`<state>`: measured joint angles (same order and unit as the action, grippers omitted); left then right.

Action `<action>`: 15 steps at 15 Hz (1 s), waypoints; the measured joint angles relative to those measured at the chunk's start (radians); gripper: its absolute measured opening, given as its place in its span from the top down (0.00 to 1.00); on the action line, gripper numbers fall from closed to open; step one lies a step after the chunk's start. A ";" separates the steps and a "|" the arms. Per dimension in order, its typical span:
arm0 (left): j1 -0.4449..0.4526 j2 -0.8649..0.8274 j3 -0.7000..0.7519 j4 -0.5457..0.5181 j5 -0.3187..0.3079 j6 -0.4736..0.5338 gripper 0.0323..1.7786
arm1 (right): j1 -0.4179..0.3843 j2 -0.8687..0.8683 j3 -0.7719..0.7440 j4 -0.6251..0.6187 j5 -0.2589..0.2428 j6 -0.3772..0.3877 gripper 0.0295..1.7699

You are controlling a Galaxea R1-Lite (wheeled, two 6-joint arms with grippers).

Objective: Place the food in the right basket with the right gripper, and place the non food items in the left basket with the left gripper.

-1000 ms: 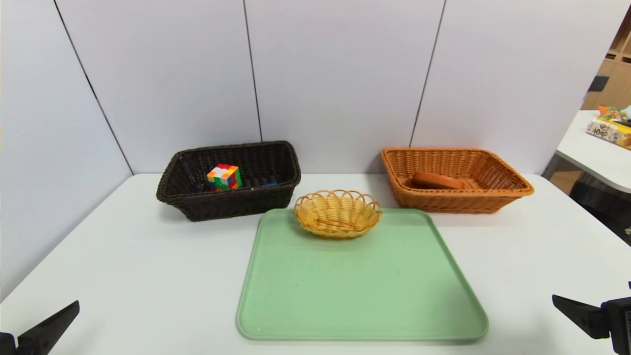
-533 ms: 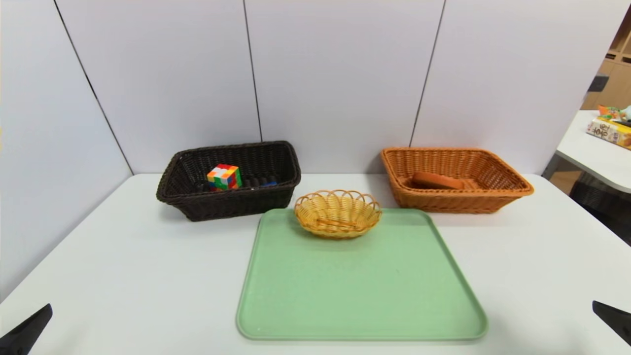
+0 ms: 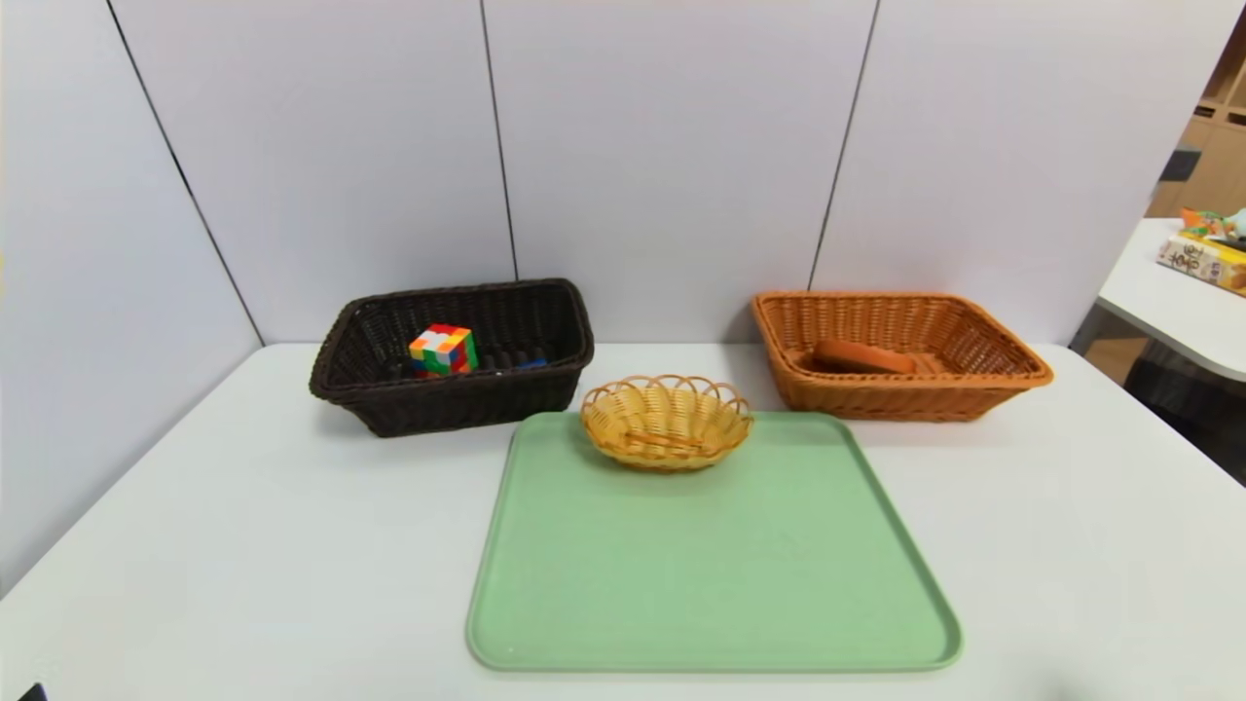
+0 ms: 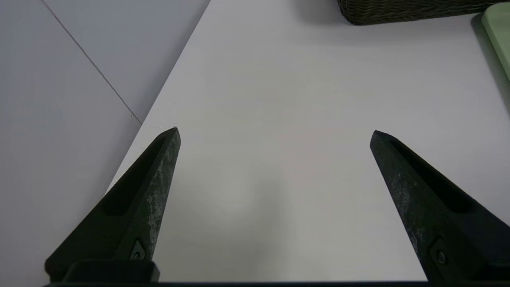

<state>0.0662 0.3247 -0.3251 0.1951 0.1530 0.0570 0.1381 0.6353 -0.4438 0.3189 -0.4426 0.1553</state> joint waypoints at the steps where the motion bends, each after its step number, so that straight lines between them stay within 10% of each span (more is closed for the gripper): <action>1: 0.004 -0.018 -0.004 0.006 -0.001 0.002 0.05 | -0.009 -0.011 0.004 0.000 0.000 0.010 0.04; 8: 0.005 -0.055 -0.062 0.052 -0.182 0.011 0.05 | -0.034 -0.164 0.040 0.060 0.079 -0.007 0.04; 15: -0.059 -0.139 -0.048 0.164 -0.200 0.057 0.05 | -0.038 -0.200 0.067 0.051 0.121 -0.001 0.04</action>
<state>0.0072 0.1855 -0.3732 0.3591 -0.0466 0.1145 0.1004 0.4349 -0.3766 0.3704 -0.3213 0.1538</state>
